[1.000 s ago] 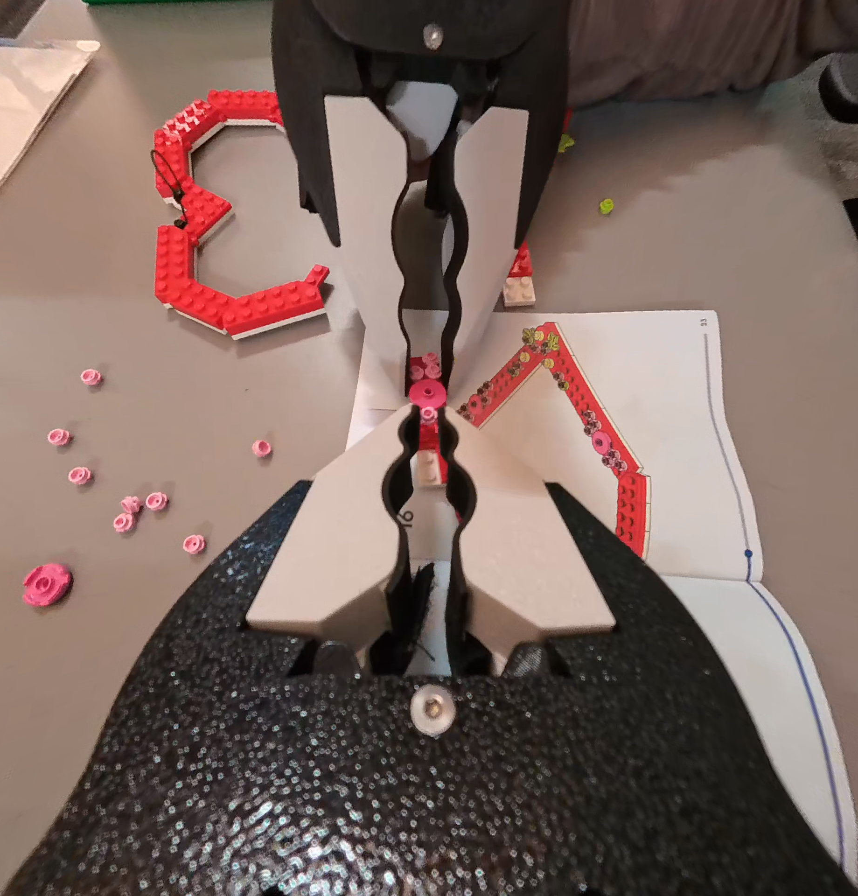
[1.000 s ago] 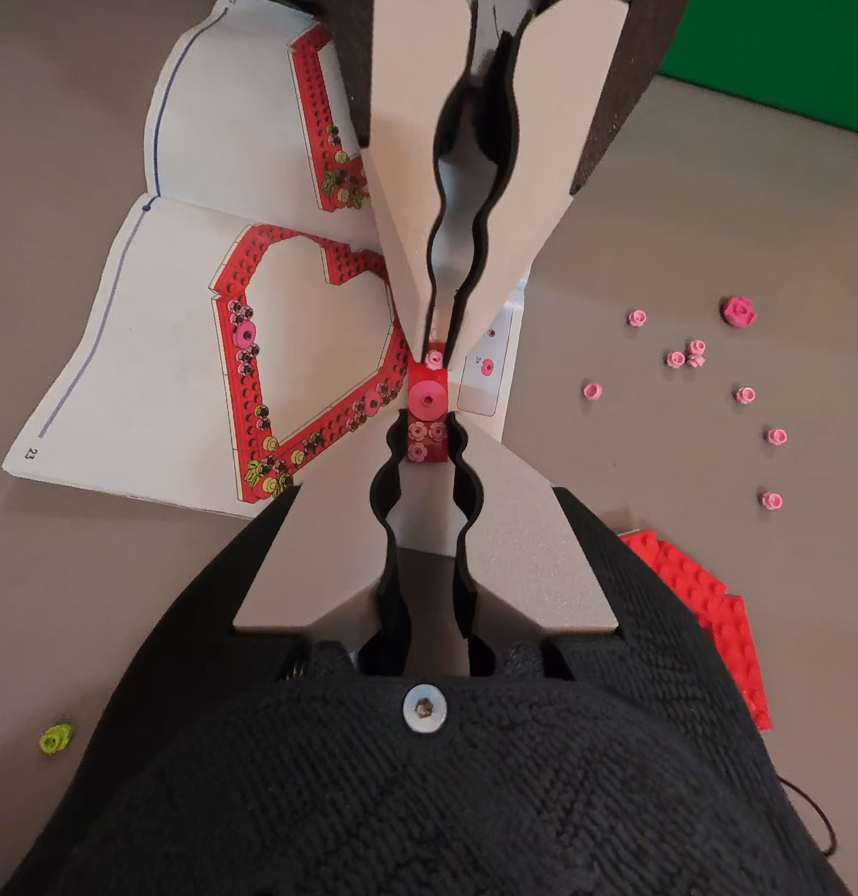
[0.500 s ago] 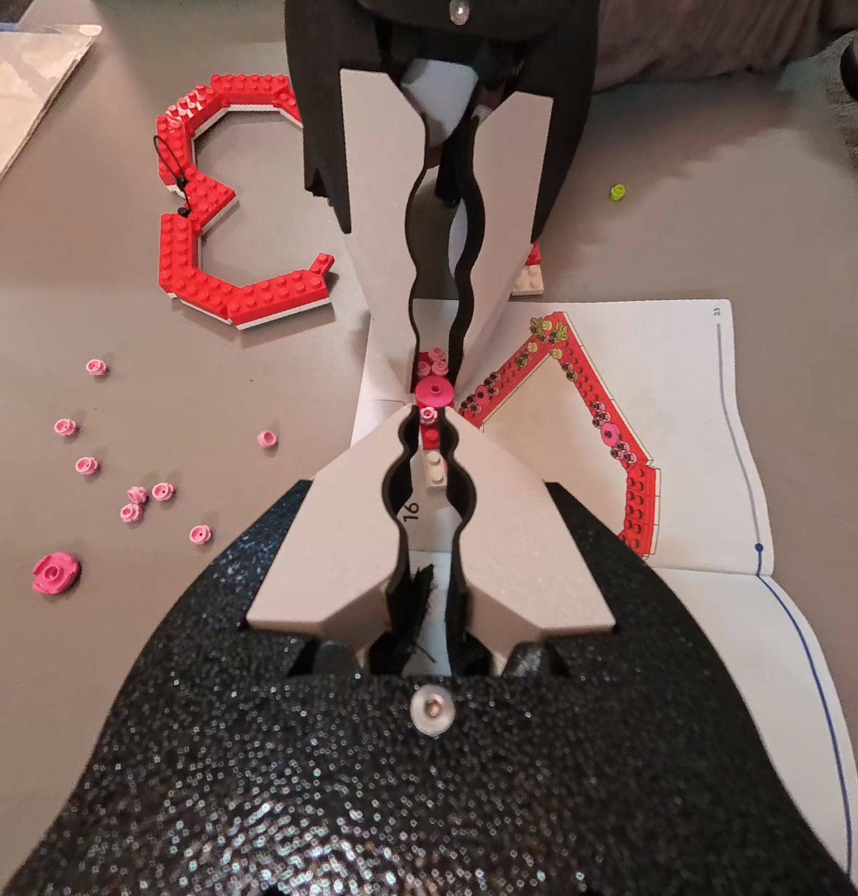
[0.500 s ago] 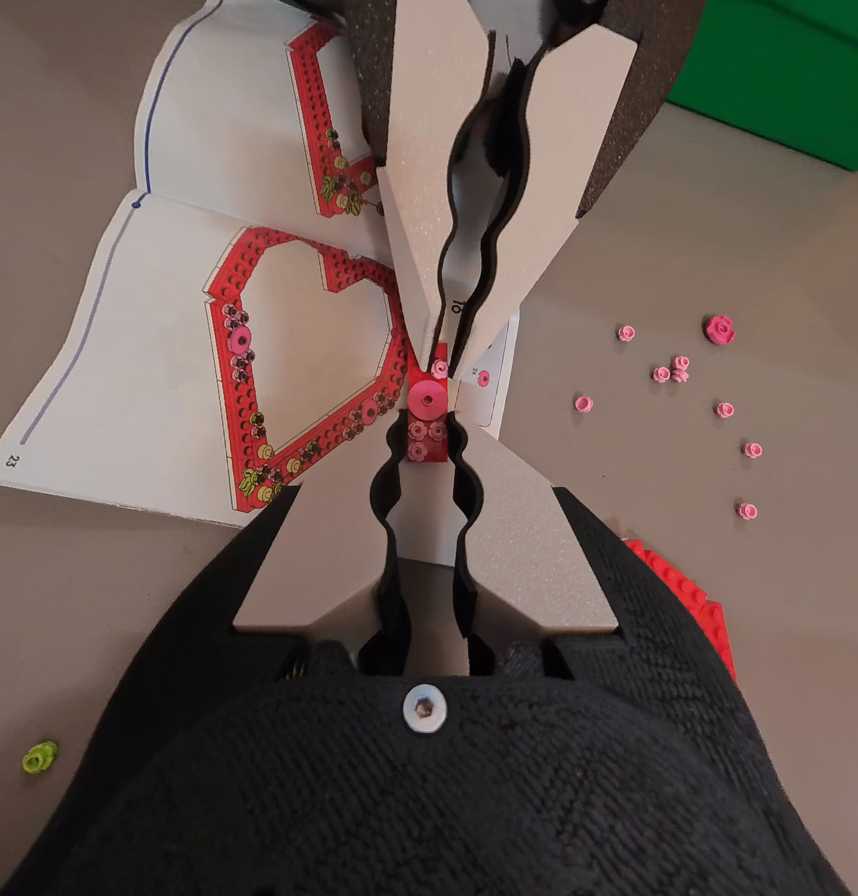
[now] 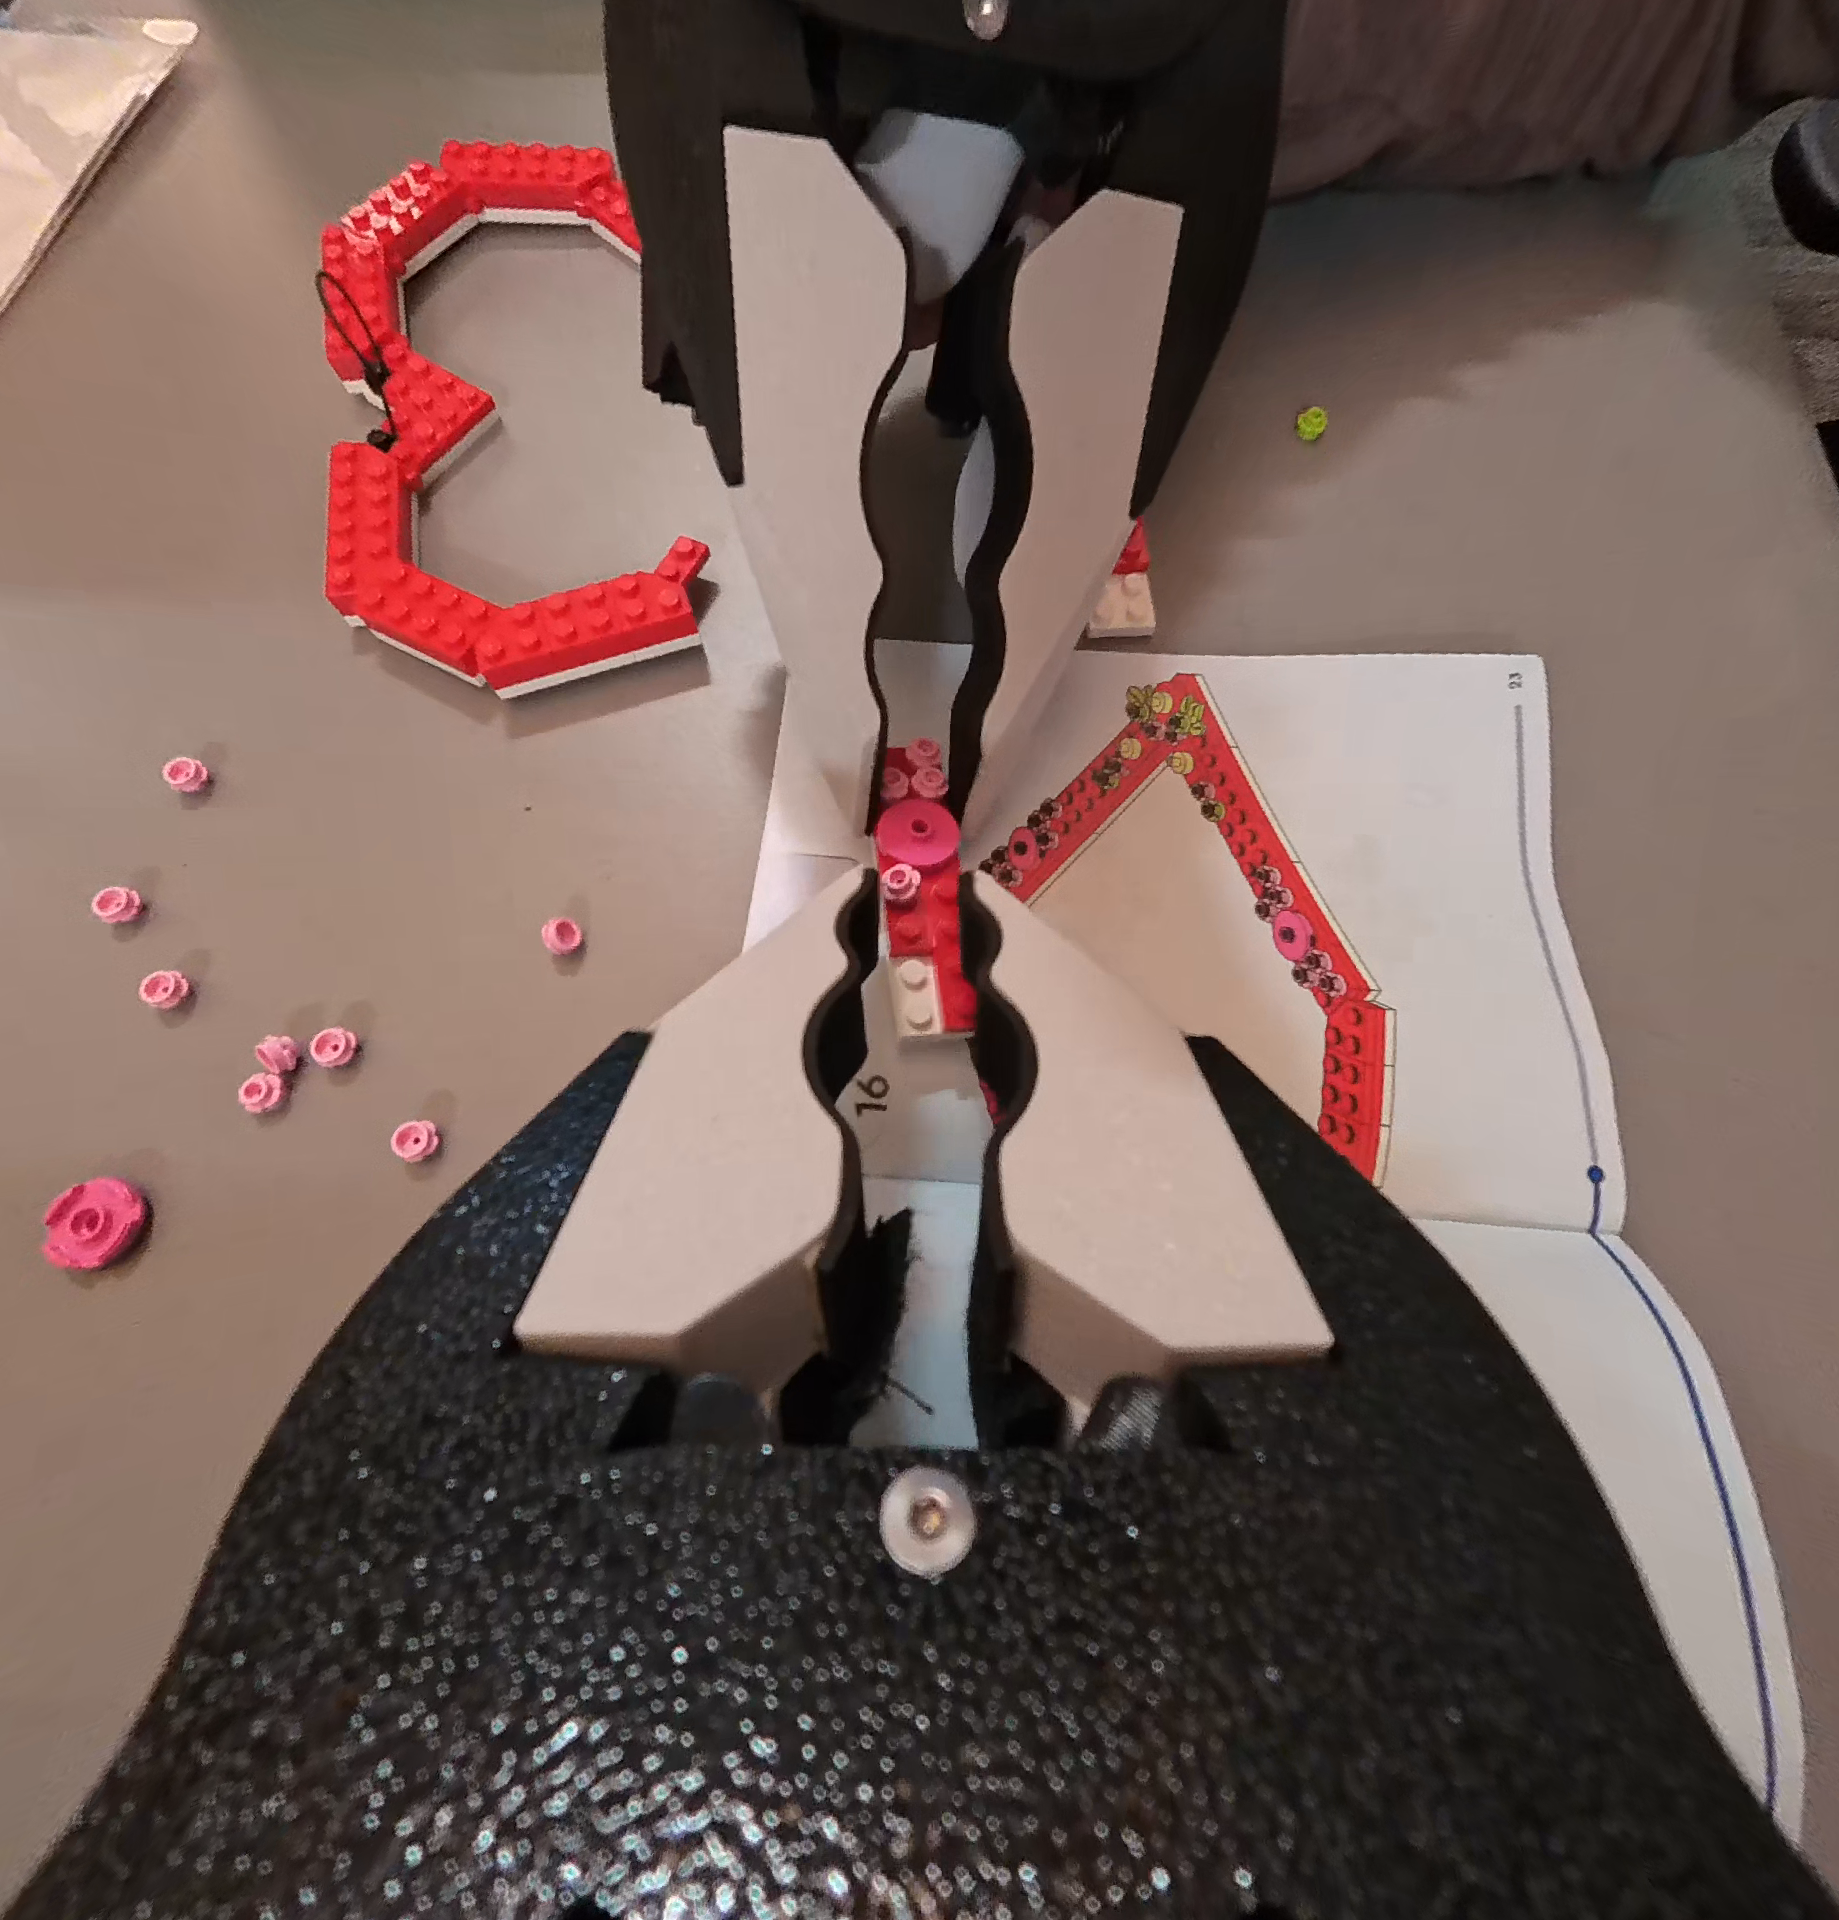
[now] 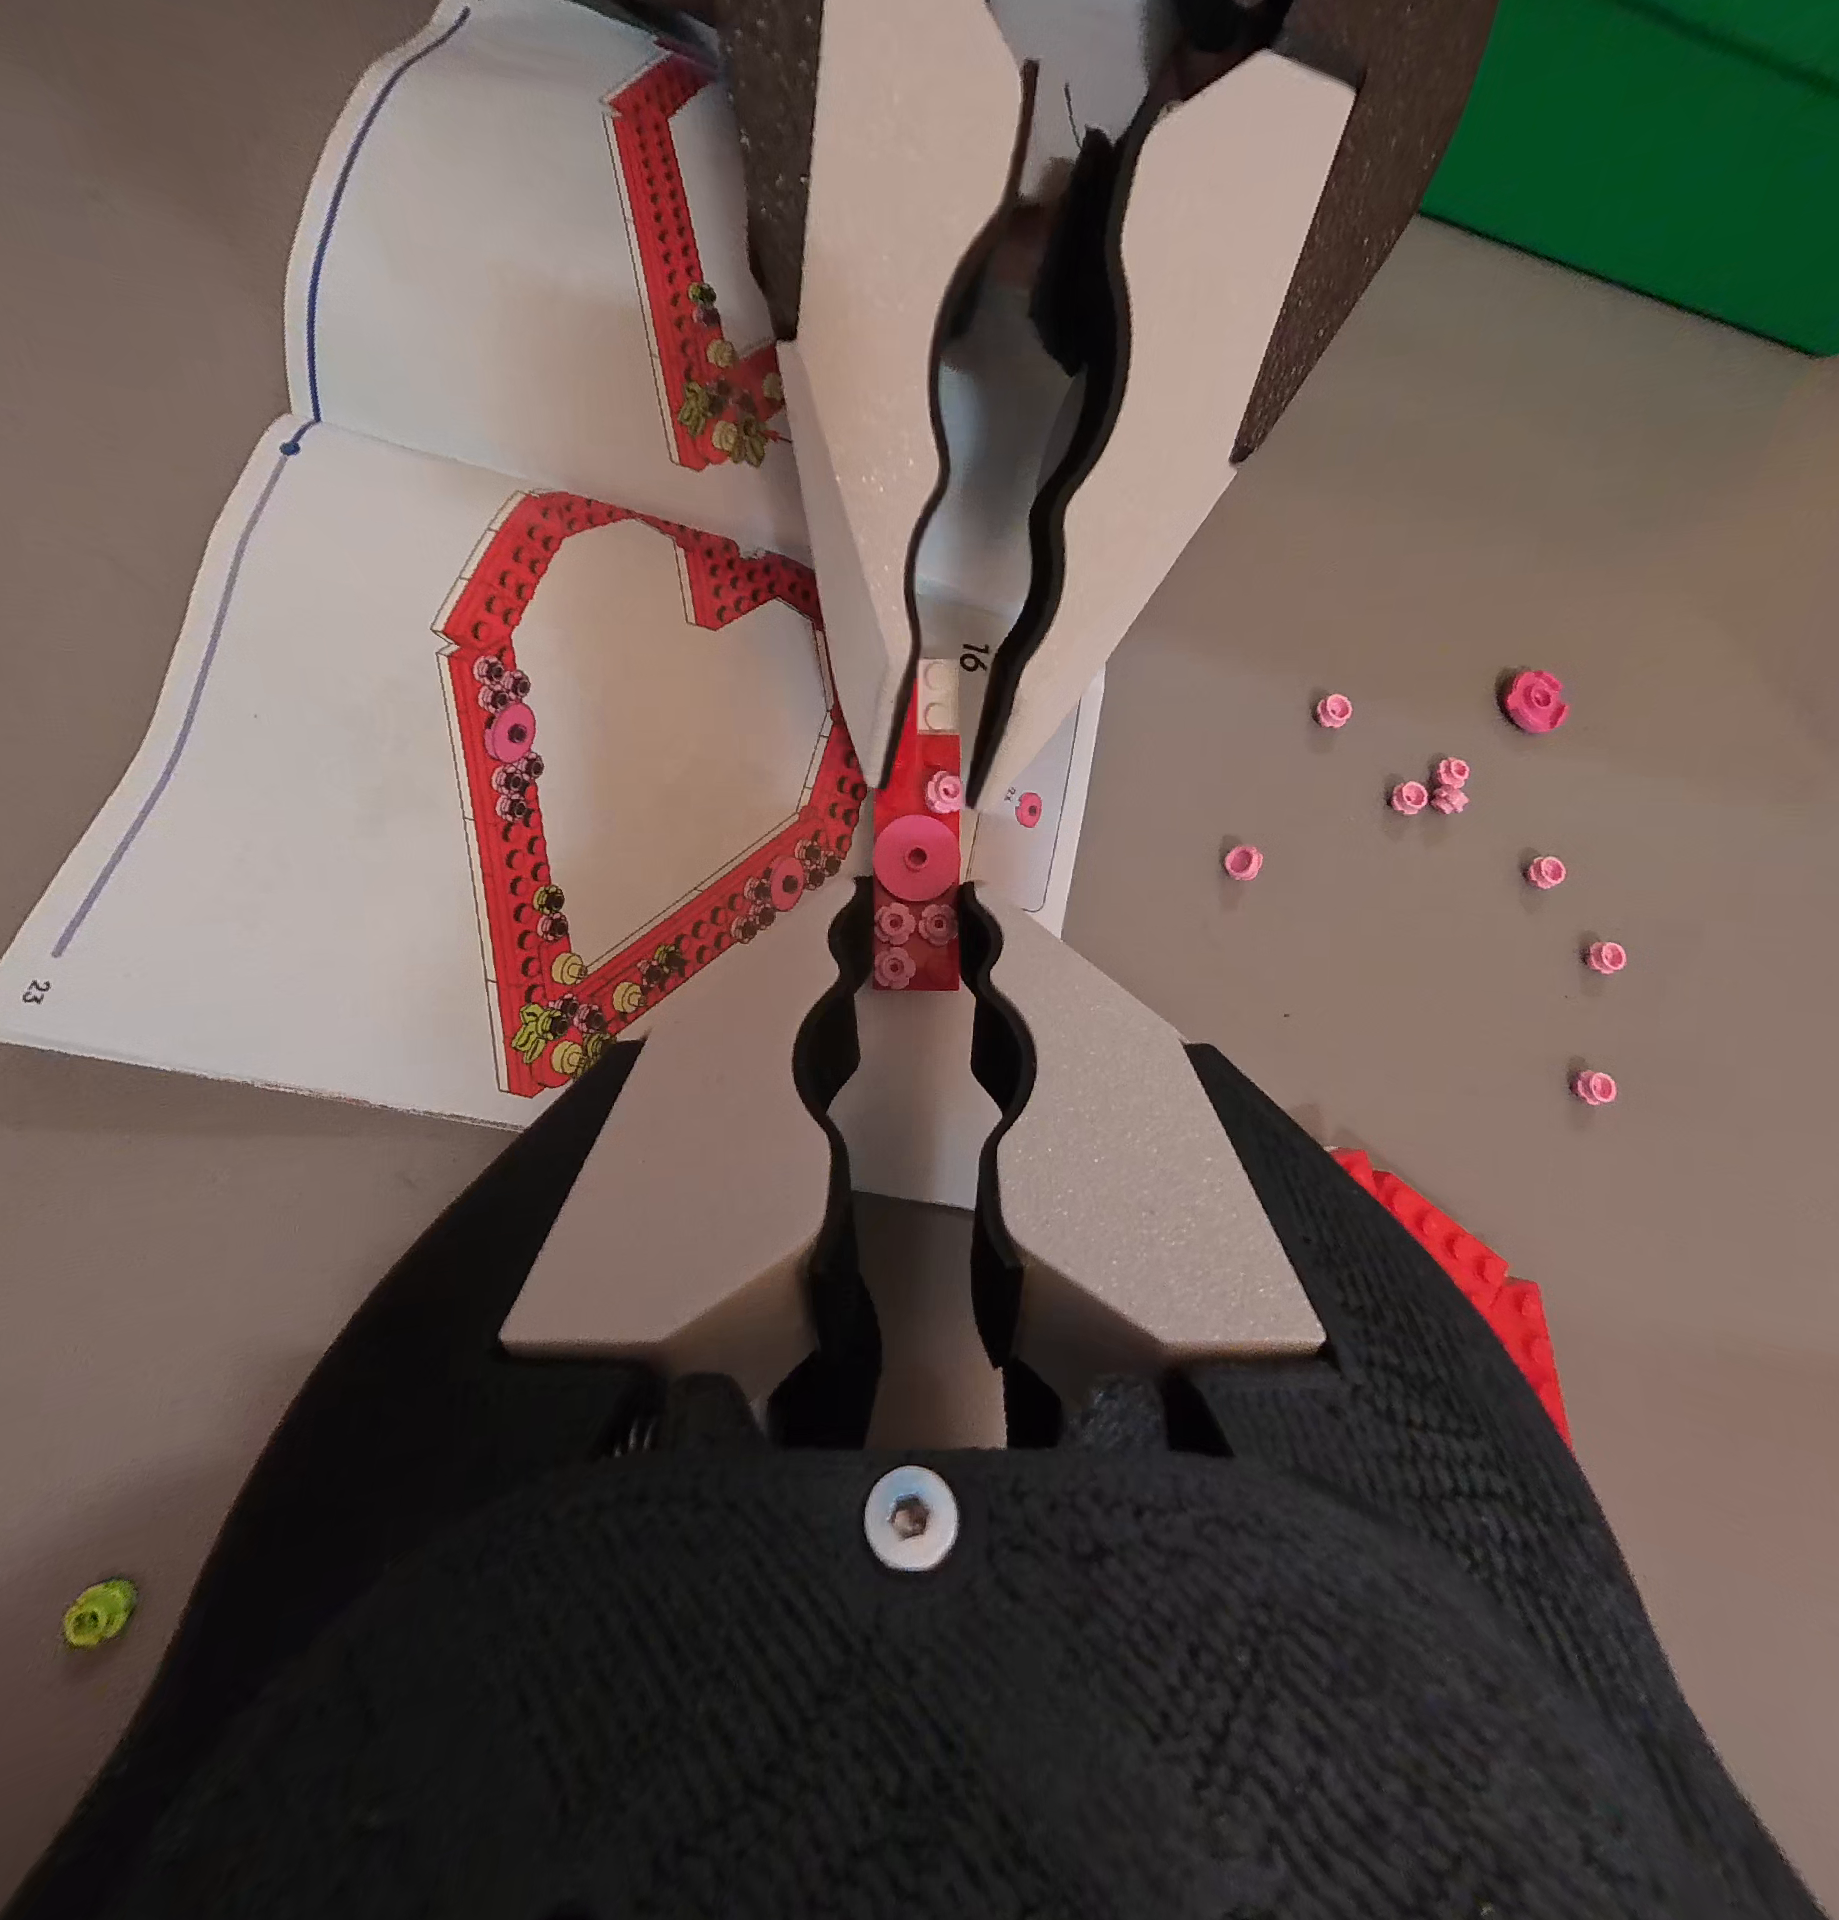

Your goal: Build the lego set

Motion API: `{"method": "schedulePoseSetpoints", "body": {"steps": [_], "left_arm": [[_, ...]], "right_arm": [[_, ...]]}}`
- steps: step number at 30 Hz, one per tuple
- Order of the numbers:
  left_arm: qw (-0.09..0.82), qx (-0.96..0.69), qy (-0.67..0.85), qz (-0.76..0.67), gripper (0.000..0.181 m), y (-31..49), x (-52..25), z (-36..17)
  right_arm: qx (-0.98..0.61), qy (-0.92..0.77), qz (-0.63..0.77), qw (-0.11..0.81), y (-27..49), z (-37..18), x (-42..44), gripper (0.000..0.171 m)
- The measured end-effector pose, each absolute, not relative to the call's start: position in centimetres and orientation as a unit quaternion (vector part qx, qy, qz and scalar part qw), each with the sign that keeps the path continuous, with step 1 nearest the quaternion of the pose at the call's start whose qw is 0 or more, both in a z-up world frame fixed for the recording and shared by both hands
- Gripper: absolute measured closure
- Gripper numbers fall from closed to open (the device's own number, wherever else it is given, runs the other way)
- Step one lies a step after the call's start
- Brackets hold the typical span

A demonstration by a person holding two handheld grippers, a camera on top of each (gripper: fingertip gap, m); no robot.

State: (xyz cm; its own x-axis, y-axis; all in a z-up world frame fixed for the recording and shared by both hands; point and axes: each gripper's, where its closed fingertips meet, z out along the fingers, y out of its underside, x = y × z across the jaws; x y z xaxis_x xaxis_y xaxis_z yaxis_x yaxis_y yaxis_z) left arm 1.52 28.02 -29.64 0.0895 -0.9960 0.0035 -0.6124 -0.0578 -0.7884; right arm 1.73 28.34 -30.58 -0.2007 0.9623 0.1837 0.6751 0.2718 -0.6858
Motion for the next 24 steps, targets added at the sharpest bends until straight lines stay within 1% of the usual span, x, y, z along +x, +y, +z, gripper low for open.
{"method": "schedulePoseSetpoints", "body": {"steps": [6, 7, 10, 12, 16, 20, 24], "left_arm": [[0.345, -0.648, 0.615, -0.288, 0.154, 28.1, 1.6, -29.0], [0.357, -0.639, 0.620, -0.281, 0.148, 28.1, 1.7, -28.7], [0.413, -0.600, 0.649, -0.221, 0.119, 28.5, 2.0, -28.0], [0.454, -0.558, 0.681, -0.139, 0.112, 29.0, 1.9, -28.0], [0.520, -0.475, 0.710, -0.006, 0.112, 29.7, 2.1, -27.6], [0.556, -0.398, 0.724, 0.094, 0.126, 29.8, 2.3, -27.1], [0.562, -0.364, 0.731, 0.134, 0.136, 29.6, 2.6, -27.0]], "right_arm": [[-0.559, -0.735, 0.235, 0.303, 28.6, -30.3, 2.0, 0.157], [-0.561, -0.734, 0.234, 0.302, 28.6, -30.2, 2.0, 0.157], [-0.568, -0.729, 0.231, 0.304, 29.0, -29.6, 2.3, 0.157], [-0.576, -0.723, 0.230, 0.306, 29.2, -28.9, 2.6, 0.157], [-0.589, -0.714, 0.223, 0.307, 29.4, -27.7, 3.0, 0.157], [-0.596, -0.712, 0.224, 0.296, 28.9, -27.2, 3.1, 0.157], [-0.596, -0.715, 0.229, 0.285, 28.4, -27.1, 3.0, 0.157]]}}
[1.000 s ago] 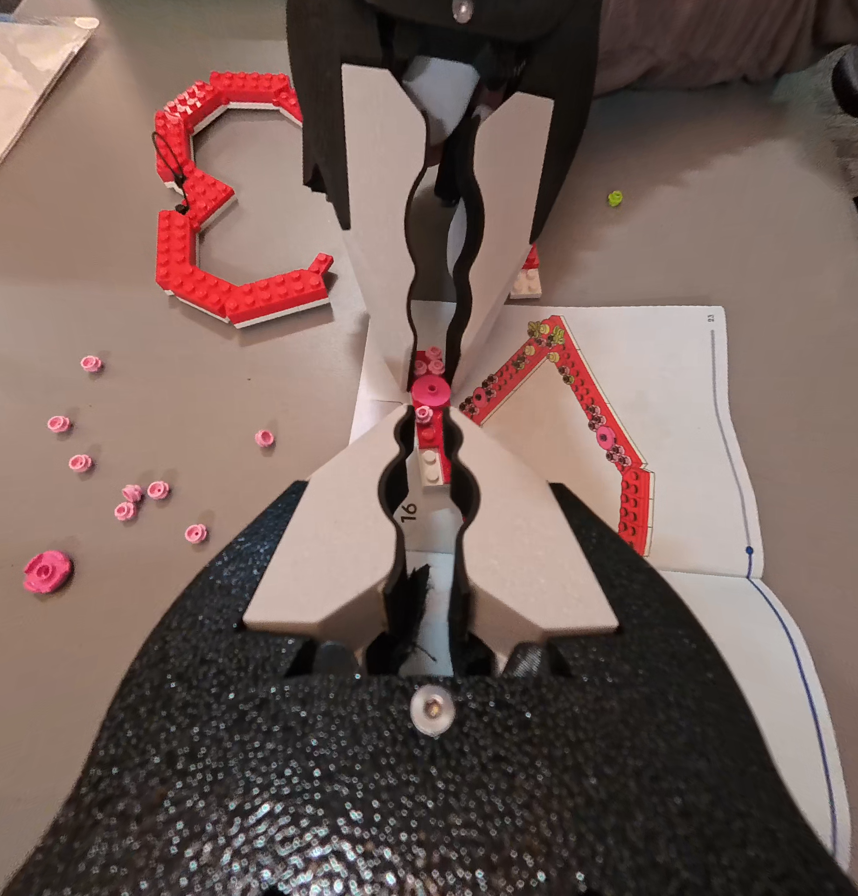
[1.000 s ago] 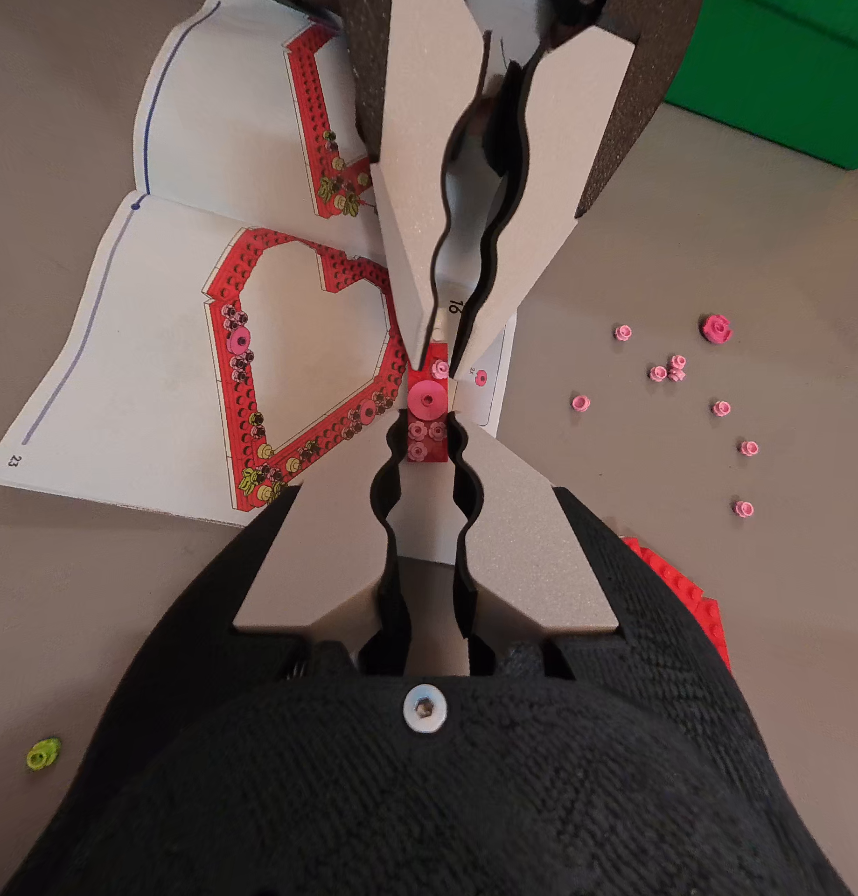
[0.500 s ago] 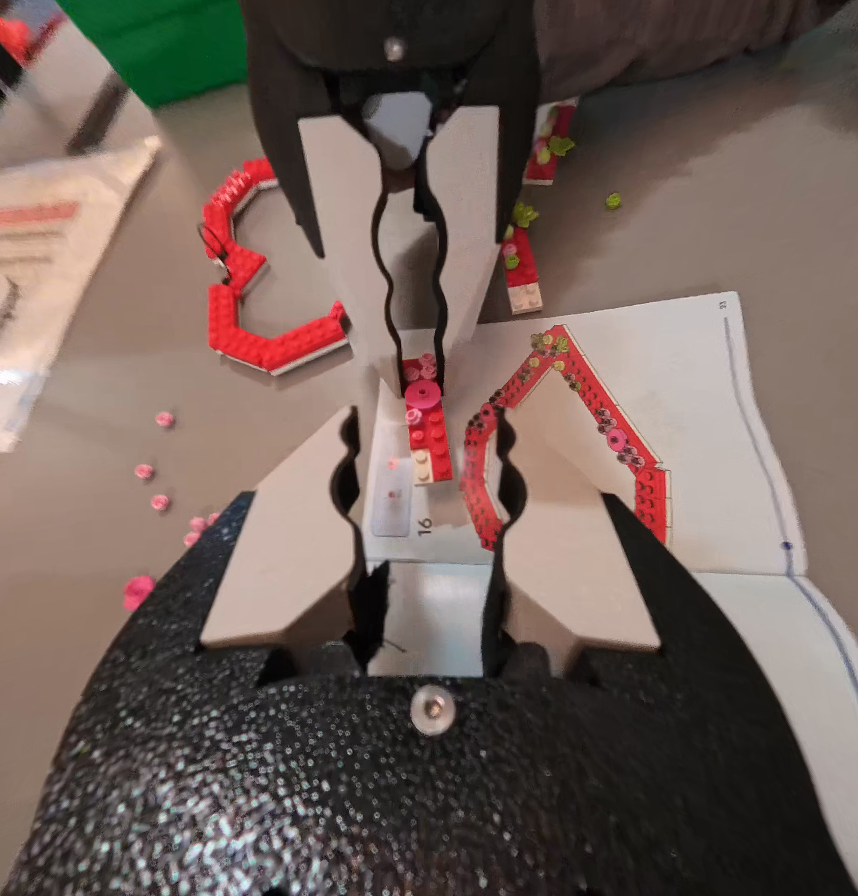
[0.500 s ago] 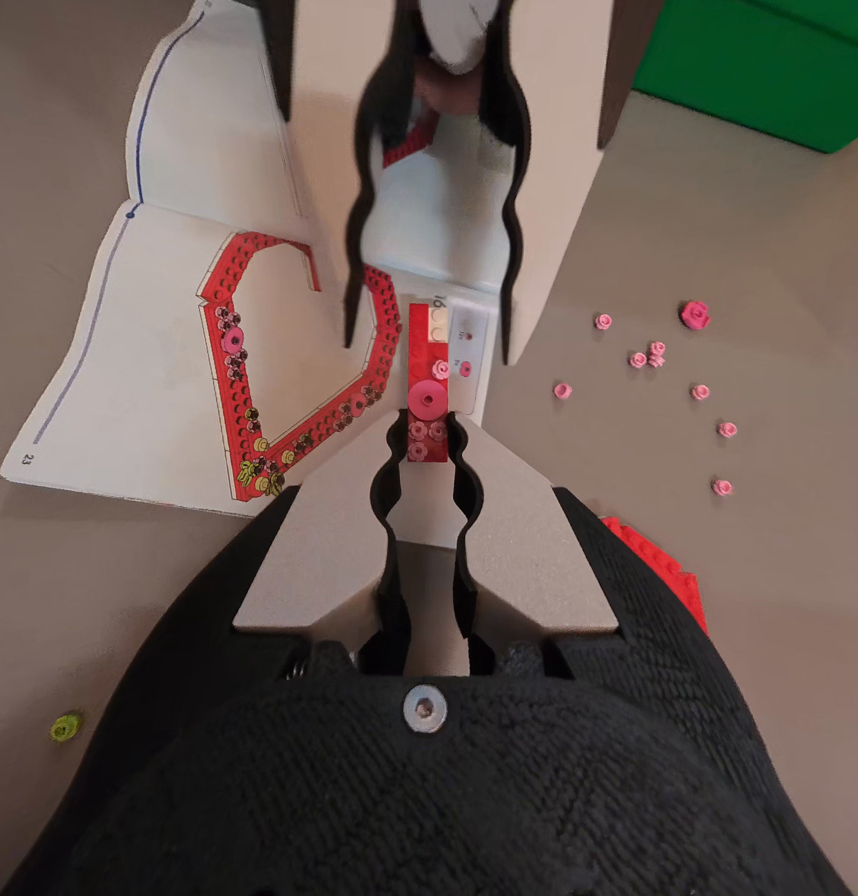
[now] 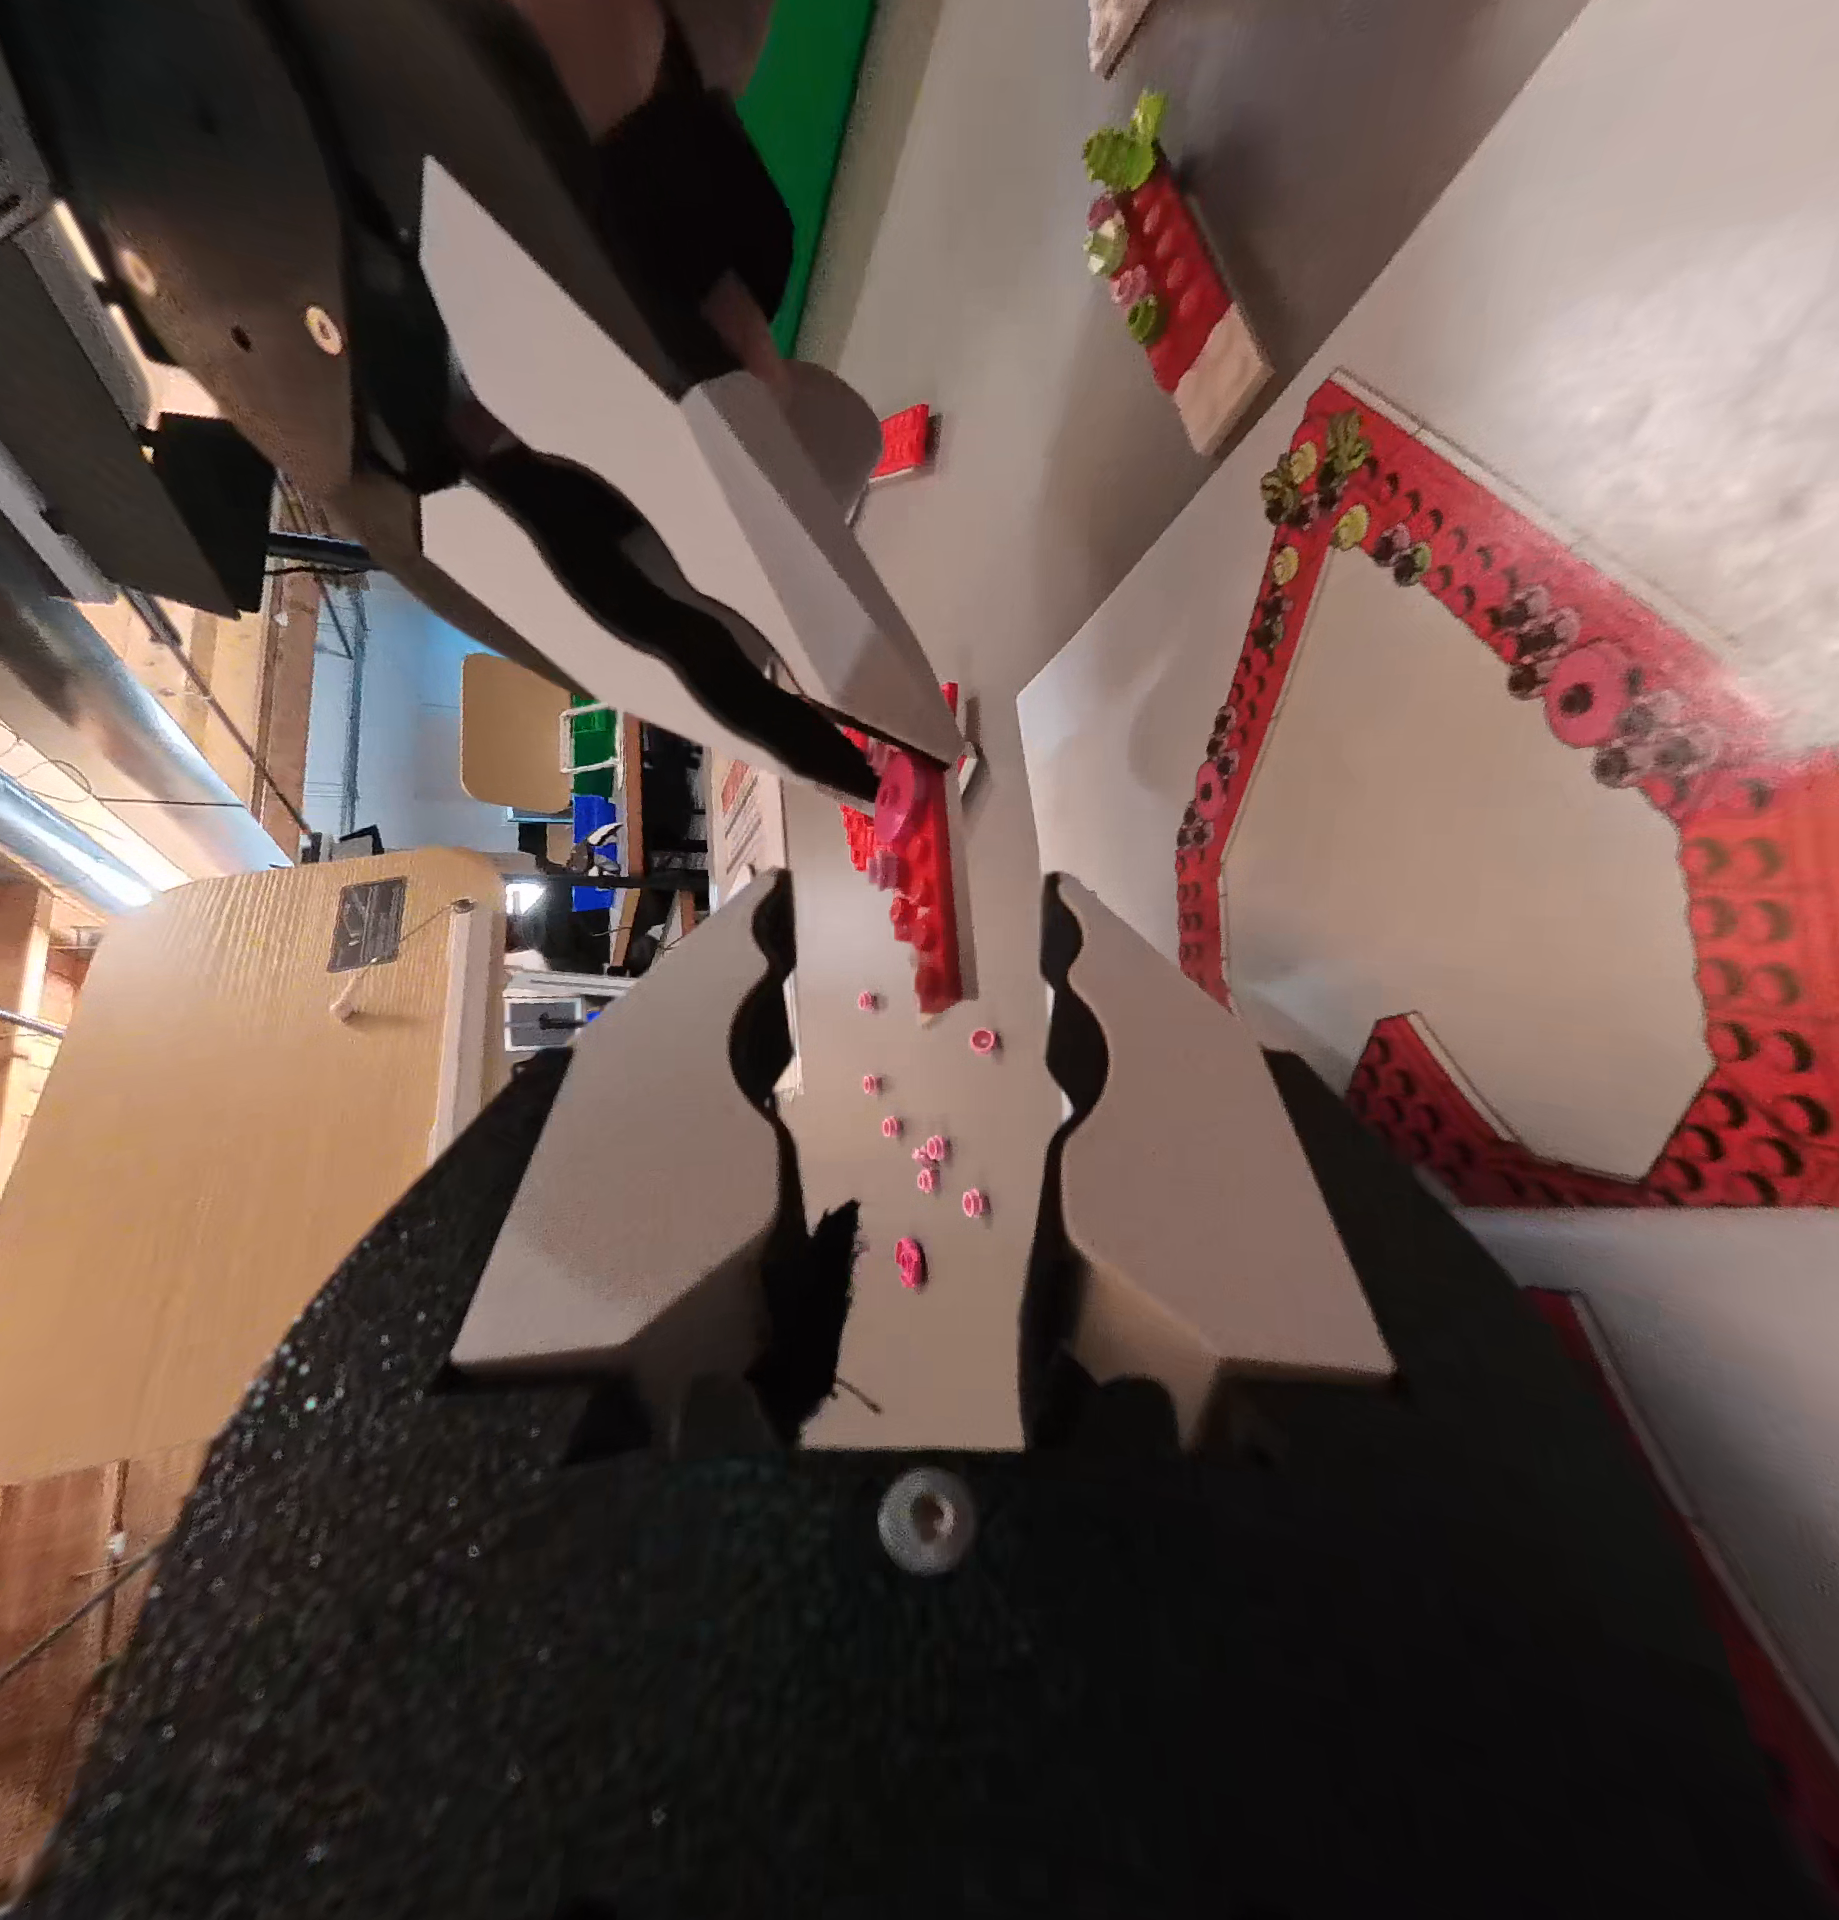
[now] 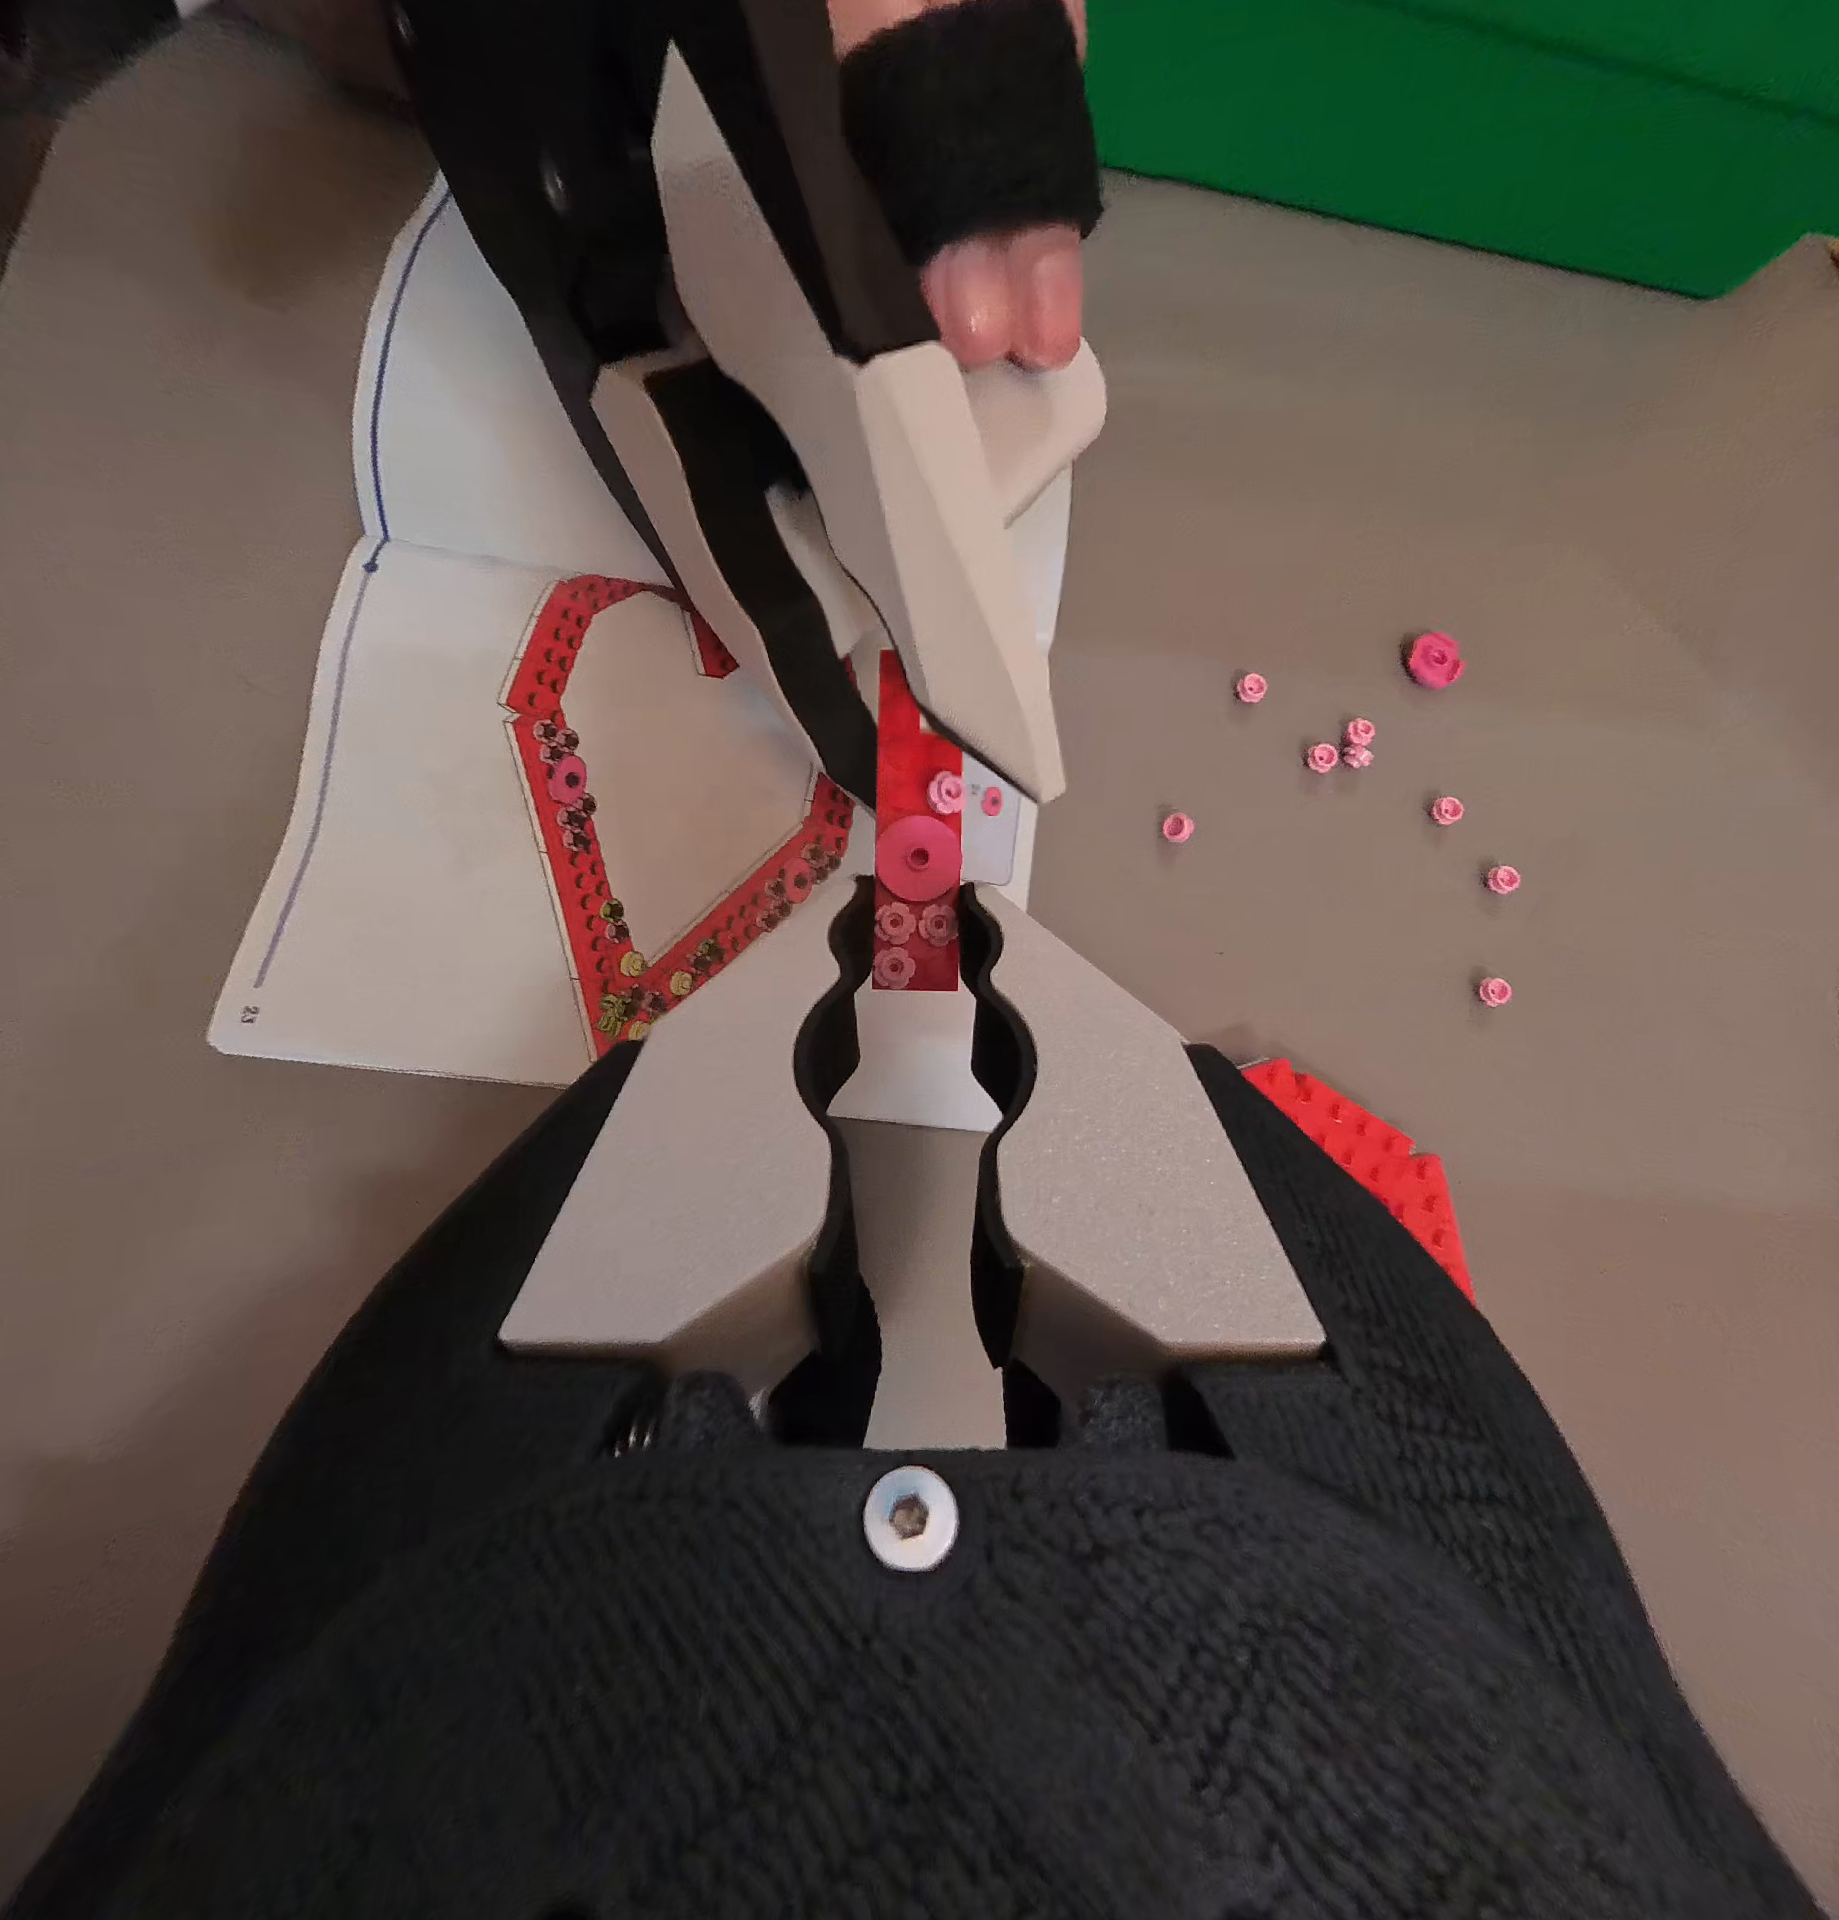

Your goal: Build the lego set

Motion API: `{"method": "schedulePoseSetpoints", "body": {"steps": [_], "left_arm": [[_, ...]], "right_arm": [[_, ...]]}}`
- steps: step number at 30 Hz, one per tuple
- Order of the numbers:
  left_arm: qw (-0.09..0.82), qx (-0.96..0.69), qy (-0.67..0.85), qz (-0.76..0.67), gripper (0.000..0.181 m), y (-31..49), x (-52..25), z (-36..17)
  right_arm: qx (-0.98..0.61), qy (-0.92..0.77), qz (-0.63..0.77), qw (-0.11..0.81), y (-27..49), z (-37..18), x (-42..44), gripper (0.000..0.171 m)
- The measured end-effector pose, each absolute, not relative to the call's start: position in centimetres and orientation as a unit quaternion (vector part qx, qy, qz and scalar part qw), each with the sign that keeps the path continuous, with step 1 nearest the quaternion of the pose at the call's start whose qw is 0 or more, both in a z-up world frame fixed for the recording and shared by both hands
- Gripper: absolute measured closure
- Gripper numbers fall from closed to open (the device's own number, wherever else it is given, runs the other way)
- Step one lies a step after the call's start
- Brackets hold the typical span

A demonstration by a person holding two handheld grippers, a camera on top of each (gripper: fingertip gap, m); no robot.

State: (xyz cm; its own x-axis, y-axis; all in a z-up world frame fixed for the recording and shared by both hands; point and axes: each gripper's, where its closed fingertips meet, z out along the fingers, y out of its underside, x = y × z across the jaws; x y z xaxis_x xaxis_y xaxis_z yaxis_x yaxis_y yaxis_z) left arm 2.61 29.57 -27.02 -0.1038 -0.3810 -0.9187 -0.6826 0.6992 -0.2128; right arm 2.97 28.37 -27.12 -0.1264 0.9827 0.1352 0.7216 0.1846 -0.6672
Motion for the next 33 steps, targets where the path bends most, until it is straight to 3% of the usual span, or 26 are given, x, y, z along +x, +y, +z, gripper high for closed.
{"method": "schedulePoseSetpoints", "body": {"steps": [14, 33], "left_arm": [[0.572, -0.335, 0.732, 0.154, 0.167, 29.2, 3.0, -26.9], [0.524, -0.284, 0.767, 0.237, 0.173, 29.3, 2.8, -27.8]], "right_arm": [[-0.597, -0.711, 0.255, 0.271, 27.7, -27.0, 2.8, 0.157], [-0.605, -0.719, 0.233, 0.249, 27.6, -28.6, 2.8, 0.158]]}}
